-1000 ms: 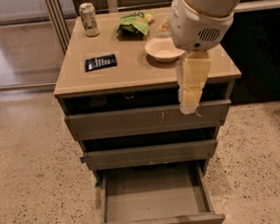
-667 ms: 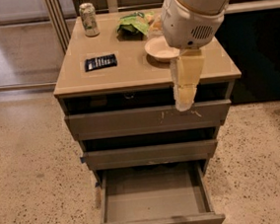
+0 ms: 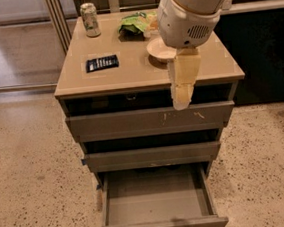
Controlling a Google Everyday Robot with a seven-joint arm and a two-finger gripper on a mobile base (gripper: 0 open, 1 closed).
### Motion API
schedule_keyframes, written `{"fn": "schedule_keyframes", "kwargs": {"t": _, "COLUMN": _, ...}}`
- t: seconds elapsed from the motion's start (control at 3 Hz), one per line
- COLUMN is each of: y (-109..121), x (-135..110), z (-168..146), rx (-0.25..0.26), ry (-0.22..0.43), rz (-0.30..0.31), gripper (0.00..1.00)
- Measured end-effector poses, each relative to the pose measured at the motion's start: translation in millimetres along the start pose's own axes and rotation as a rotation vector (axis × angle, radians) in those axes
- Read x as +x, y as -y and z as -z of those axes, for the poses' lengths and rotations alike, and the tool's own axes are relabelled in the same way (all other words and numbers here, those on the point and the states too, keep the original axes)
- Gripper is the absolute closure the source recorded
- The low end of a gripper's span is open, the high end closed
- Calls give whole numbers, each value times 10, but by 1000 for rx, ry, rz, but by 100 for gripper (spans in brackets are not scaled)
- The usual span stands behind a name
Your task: Place rxbar chocolate into bottom drawer
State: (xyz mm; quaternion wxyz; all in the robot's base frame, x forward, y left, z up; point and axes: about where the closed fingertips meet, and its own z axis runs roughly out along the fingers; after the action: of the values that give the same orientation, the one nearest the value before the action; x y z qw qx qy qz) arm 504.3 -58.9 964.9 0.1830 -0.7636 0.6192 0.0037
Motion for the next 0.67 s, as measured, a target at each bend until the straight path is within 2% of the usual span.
{"fn": "schedule_keyframes", "kwargs": {"t": 0.67, "y": 313, "x": -86, "z": -87, "rx": 7, "ry": 14, "rz": 66, "gripper": 0}}
